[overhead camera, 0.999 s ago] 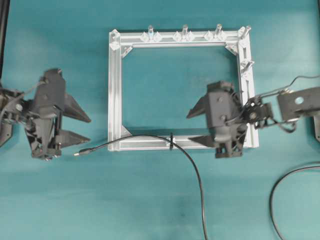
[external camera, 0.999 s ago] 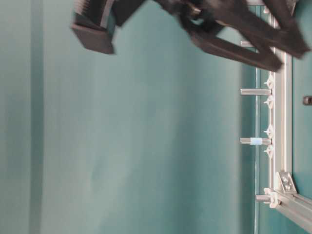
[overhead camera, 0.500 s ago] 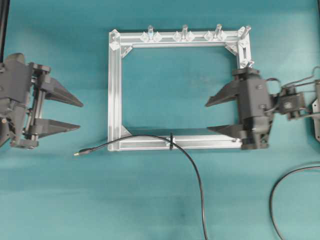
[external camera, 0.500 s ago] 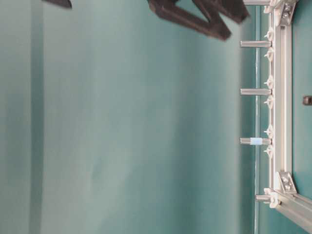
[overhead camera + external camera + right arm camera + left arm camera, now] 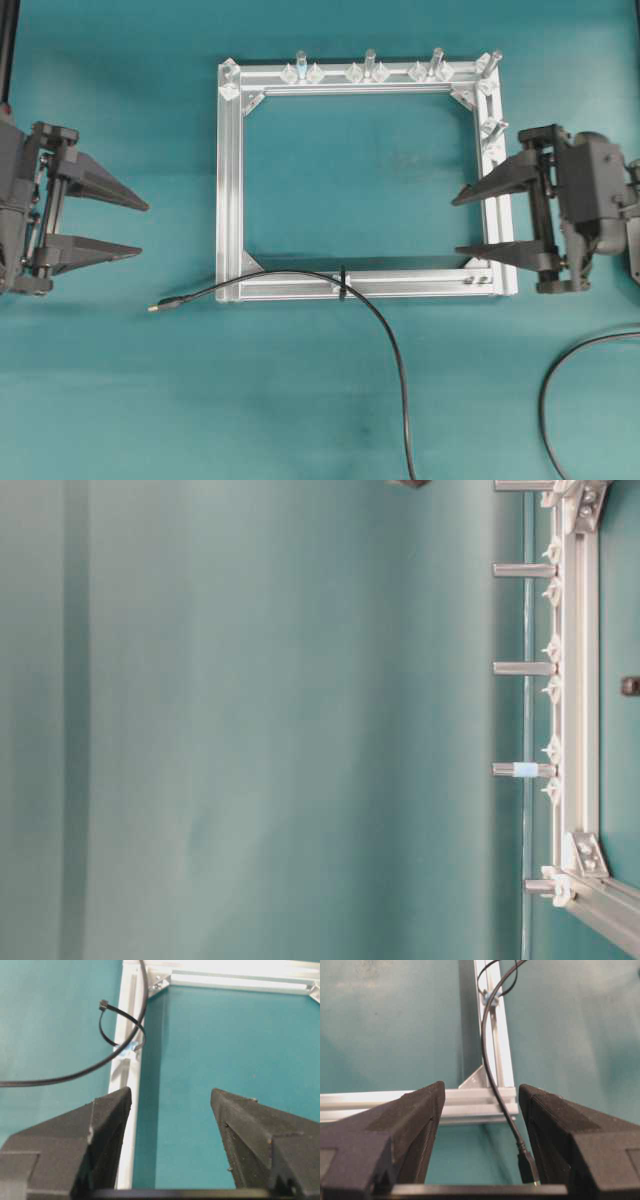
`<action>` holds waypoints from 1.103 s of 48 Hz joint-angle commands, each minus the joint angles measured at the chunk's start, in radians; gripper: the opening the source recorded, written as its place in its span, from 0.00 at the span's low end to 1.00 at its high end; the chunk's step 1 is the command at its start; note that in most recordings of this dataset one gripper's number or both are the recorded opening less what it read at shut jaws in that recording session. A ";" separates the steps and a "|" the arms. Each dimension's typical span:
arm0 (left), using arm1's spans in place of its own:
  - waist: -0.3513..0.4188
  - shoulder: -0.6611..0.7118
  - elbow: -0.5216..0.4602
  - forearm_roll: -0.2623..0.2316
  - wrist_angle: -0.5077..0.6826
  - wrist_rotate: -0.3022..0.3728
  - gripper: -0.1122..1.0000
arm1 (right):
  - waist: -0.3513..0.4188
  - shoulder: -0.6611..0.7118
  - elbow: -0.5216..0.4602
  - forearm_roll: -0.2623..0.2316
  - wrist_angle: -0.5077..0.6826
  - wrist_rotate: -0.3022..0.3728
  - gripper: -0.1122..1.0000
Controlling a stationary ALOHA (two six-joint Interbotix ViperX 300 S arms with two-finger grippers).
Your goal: Insert the wire through the string loop located in the center.
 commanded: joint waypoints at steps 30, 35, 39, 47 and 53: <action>0.005 -0.078 0.025 0.000 -0.048 0.009 0.66 | -0.067 -0.230 0.117 -0.002 -0.038 0.002 0.70; 0.005 -0.075 0.023 0.000 -0.048 0.008 0.66 | -0.067 -0.230 0.120 0.000 -0.041 0.002 0.70; 0.005 -0.075 0.023 0.000 -0.048 0.008 0.66 | -0.067 -0.229 0.121 0.000 -0.041 0.002 0.70; 0.005 -0.074 0.021 0.000 -0.048 0.008 0.66 | -0.067 -0.229 0.126 0.000 -0.041 0.002 0.70; 0.005 -0.074 0.023 0.000 -0.048 0.008 0.66 | -0.067 -0.229 0.126 0.000 -0.041 0.002 0.70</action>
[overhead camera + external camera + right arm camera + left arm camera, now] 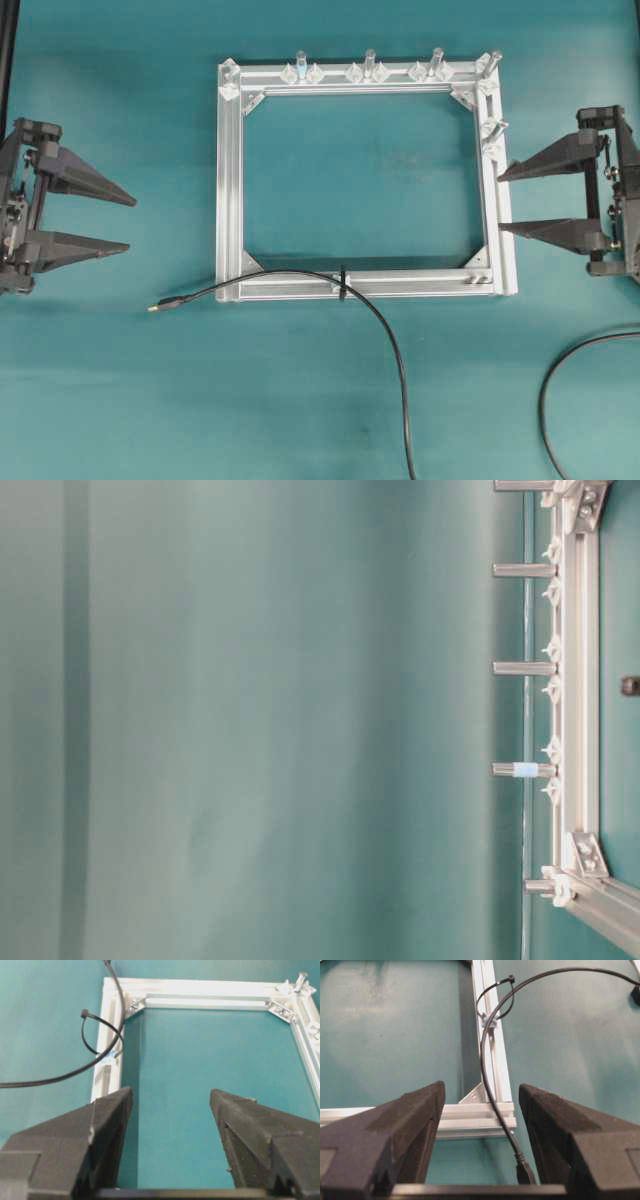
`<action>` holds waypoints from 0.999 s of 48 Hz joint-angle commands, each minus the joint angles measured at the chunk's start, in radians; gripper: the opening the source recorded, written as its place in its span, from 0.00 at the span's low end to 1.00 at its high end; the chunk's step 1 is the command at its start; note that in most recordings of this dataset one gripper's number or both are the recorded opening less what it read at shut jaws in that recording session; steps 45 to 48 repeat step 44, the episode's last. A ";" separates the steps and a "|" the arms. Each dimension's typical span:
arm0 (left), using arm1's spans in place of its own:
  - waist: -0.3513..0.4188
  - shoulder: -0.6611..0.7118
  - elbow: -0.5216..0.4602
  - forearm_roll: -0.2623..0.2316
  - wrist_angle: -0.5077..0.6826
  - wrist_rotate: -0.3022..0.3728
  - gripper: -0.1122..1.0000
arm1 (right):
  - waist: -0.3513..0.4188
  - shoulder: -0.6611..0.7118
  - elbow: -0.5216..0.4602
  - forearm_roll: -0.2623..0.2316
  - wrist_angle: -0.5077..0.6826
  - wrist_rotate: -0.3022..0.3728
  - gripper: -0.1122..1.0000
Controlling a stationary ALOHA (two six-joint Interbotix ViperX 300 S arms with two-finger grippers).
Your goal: Insert the wire through the string loop located in the center.
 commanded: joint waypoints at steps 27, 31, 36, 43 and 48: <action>0.003 0.008 -0.011 0.002 -0.023 0.006 0.66 | -0.003 0.005 -0.009 0.000 -0.011 0.002 0.70; 0.003 0.008 -0.011 0.002 -0.023 0.005 0.66 | -0.003 0.005 -0.009 0.000 -0.011 0.002 0.70; 0.005 0.008 -0.011 0.002 -0.023 0.005 0.66 | -0.003 0.006 -0.009 0.000 -0.009 0.002 0.70; 0.003 0.008 -0.011 0.002 -0.023 0.003 0.66 | -0.003 0.006 -0.009 -0.002 -0.008 0.002 0.70; 0.005 0.006 -0.011 0.002 -0.023 0.003 0.66 | -0.003 0.006 -0.009 0.000 -0.008 0.002 0.70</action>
